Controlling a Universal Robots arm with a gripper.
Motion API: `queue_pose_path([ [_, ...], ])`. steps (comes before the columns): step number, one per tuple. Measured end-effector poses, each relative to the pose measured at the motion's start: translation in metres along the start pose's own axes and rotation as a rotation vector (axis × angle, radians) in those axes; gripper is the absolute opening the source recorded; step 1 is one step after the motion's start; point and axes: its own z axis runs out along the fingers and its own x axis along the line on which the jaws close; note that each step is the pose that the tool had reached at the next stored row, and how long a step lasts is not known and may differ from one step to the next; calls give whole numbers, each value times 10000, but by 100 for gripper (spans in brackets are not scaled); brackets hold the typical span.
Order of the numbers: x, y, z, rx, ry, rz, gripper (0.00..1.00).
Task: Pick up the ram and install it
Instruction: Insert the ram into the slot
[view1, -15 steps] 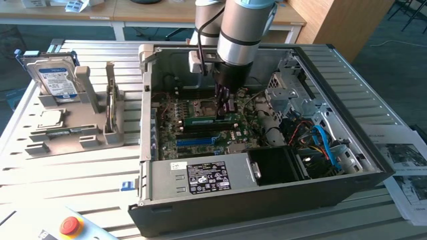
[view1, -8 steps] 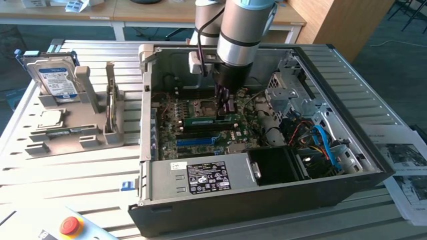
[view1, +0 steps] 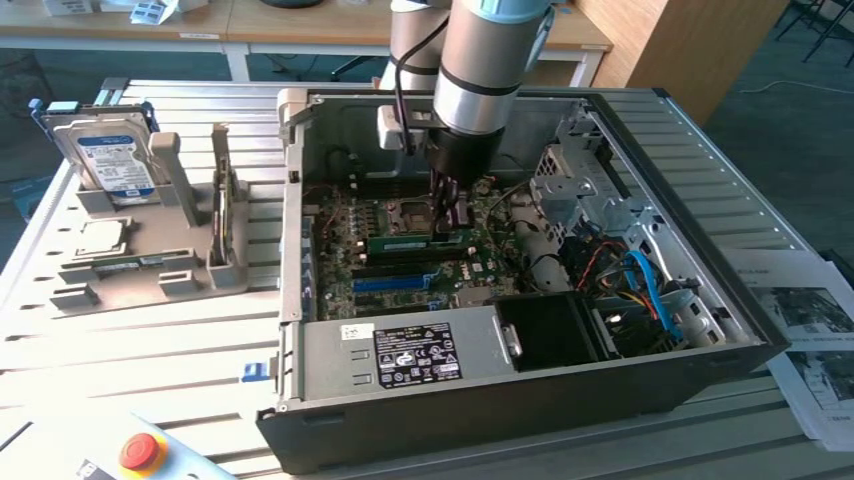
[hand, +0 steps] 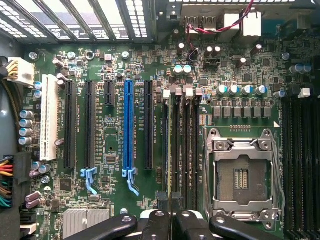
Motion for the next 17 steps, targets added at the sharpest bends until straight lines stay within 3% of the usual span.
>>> queue_pose_path([
  [17,18,-1,19,0,1,0,12],
])
